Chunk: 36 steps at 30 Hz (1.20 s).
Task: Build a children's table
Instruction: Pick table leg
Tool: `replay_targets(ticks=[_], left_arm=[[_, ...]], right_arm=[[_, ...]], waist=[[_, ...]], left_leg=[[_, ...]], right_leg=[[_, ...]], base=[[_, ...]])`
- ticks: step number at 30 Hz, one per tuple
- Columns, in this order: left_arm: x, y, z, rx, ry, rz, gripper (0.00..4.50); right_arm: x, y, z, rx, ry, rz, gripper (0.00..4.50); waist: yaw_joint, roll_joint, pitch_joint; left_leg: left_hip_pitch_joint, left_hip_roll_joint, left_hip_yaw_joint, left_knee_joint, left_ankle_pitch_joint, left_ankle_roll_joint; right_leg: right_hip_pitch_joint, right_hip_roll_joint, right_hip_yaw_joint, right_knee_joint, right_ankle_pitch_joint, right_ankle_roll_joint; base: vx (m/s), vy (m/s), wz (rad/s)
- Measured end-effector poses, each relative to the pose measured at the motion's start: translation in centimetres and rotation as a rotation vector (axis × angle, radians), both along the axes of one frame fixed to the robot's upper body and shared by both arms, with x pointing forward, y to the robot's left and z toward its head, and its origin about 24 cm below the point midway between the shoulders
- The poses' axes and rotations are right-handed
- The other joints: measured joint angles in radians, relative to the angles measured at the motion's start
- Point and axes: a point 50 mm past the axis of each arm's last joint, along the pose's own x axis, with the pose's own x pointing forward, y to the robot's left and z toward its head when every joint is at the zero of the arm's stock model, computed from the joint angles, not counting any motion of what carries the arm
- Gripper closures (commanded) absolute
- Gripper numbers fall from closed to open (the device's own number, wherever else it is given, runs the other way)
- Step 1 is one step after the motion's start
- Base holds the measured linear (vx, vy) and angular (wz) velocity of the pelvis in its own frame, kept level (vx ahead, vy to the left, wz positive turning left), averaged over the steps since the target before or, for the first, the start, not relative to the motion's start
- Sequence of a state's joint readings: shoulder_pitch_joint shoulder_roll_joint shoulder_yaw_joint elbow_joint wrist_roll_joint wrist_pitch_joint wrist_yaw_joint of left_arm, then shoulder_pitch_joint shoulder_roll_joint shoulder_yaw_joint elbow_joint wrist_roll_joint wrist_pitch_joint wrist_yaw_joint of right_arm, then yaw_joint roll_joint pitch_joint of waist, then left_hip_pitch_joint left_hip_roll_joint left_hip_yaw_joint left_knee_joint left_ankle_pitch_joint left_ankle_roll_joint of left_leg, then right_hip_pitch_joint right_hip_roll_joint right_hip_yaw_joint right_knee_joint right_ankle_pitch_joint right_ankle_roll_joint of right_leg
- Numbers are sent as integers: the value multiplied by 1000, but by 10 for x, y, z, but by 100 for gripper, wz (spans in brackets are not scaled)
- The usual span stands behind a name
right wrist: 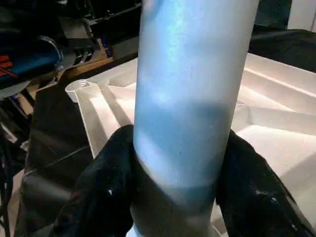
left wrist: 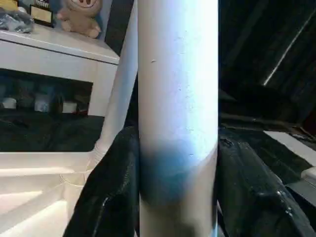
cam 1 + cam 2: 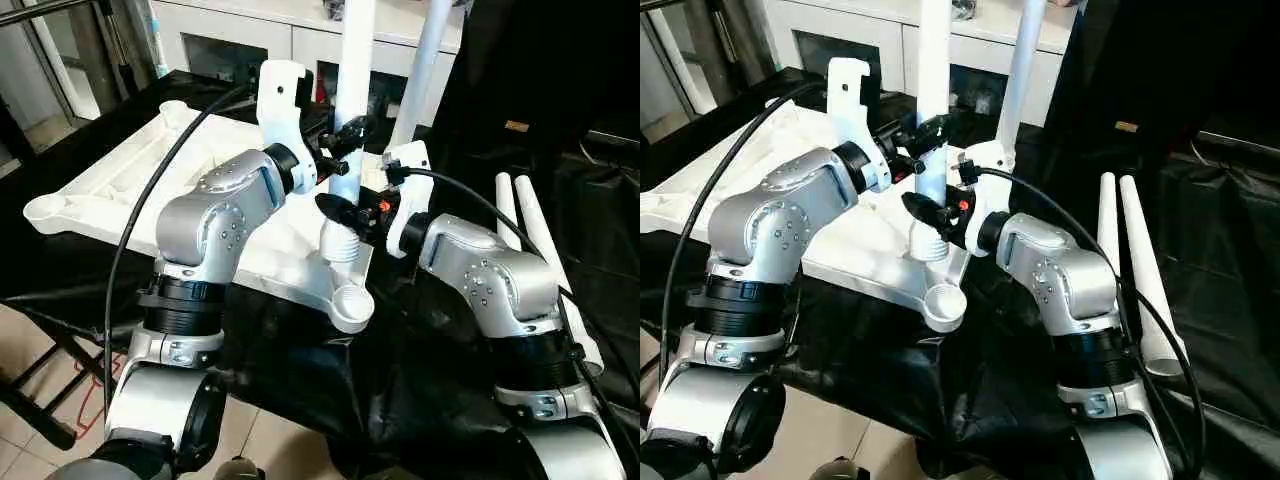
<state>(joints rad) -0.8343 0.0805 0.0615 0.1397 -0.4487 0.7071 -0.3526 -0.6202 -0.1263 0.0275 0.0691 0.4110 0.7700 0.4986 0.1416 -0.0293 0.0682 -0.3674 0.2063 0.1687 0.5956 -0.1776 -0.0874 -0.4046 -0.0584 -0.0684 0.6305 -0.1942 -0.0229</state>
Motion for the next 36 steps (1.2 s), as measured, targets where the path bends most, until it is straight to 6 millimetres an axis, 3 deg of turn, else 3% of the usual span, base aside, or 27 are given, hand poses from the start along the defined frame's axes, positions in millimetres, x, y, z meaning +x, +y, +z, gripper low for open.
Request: replay_targets(ticks=[6,15,16,21,26,28,36], left_arm=[[-5,6,7,-94,-3,-118,147],[-16,14,11,-207,26,-369,144],[-17,14,12,-219,27,-383,171],[-20,15,15,-255,17,-435,191],[-20,15,15,-258,17,-436,238],[-20,15,15,-255,15,-433,258],[-14,16,11,-131,-5,-318,265]], right_arm=[[-15,-3,-3,102,-7,184,262],[-32,-17,2,185,-23,371,262],[-33,-18,2,192,-25,381,262],[-34,-21,4,210,-32,400,262],[-33,-24,5,203,-33,392,262],[-33,-25,5,199,-33,387,206],[-26,-24,7,138,-49,303,145]], waist=[[2,0,0],[2,0,0],[2,0,0],[3,0,0],[2,0,0],[2,0,0],[2,0,0]], left_leg=[[0,0,0,0,0,0],[0,0,0,3,0,1],[0,0,0,3,0,1],[0,0,0,3,0,1],[0,0,0,3,0,1],[0,0,0,3,0,1],[0,0,0,3,0,1]], right_leg=[[0,0,0,0,0,0],[1,0,0,1,1,-1],[1,0,0,1,1,-1],[1,0,0,1,1,-1],[1,0,0,1,1,-1],[1,0,0,1,1,-1],[1,0,0,1,1,-1]], base=[[0,0,0],[0,0,0],[0,0,0],[0,0,0],[0,0,0],[0,0,0],[0,0,0]])
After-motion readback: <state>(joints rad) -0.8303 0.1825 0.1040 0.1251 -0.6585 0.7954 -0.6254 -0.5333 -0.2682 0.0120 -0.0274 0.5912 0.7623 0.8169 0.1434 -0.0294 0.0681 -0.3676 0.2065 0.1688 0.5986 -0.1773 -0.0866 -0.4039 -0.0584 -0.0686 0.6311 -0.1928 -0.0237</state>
